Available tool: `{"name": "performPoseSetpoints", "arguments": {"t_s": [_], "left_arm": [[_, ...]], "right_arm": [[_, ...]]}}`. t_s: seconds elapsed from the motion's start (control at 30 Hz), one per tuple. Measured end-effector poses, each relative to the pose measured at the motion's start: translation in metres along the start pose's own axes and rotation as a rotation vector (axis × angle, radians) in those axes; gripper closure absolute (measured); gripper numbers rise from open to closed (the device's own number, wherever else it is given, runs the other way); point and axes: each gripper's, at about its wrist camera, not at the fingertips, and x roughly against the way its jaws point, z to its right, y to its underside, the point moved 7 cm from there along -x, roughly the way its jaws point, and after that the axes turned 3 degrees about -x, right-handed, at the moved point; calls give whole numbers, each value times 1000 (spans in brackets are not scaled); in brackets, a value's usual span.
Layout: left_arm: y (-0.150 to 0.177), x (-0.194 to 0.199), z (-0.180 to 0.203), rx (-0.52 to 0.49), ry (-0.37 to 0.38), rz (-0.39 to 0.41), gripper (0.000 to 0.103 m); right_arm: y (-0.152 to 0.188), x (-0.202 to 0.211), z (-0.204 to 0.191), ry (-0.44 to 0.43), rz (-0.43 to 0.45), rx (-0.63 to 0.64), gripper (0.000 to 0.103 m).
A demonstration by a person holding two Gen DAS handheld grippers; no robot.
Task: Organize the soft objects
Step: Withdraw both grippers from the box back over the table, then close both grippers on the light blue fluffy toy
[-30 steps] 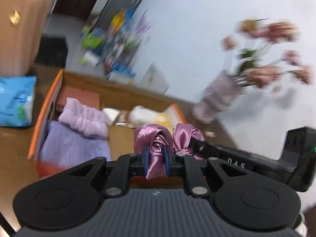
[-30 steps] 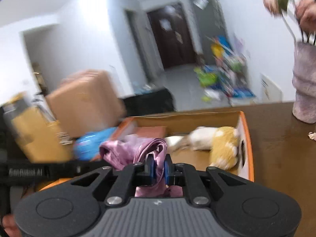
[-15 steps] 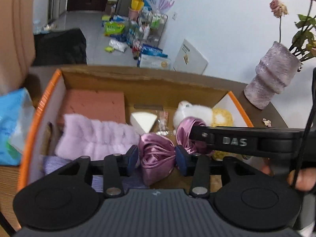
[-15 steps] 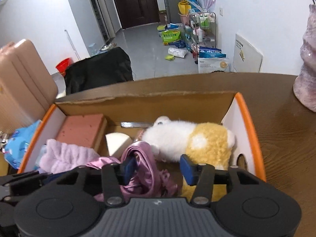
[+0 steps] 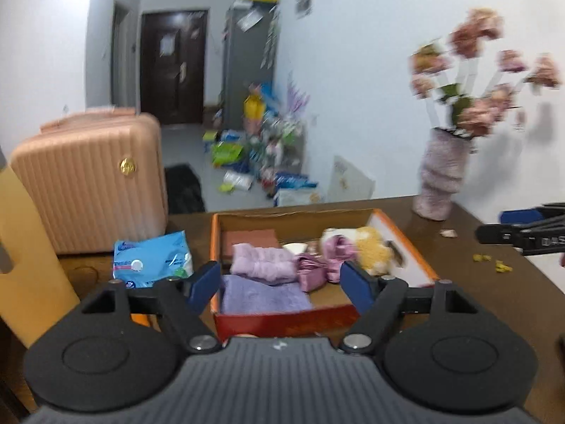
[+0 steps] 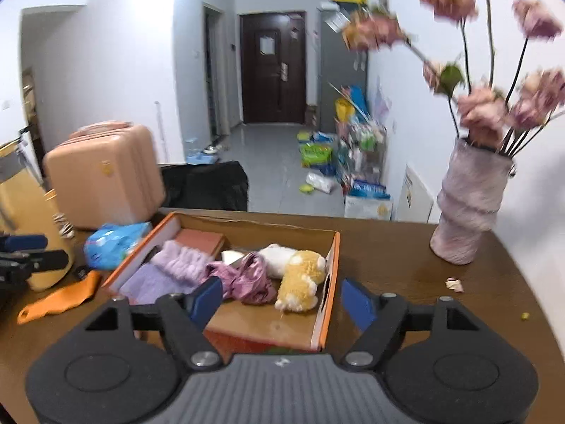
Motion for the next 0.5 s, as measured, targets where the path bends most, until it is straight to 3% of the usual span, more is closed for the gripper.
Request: {"name": "performPoseSetpoints", "arguments": {"t_s": [0.13,0.23,0.33,0.5], "left_arm": [[9,53,22,-68,-40,79,26],[30,102,36,-111,-58,176,20],[76,146,52,-129,-54,227,17],[171,200,75,-97,-51,214,12]], "right_arm": [[16,47,-10,0,52,20,29],[48,91,-28,-31,124,27,29],[98,133,-47,-59,179,52,27],[194,189,-83,-97,233,56,21]]}}
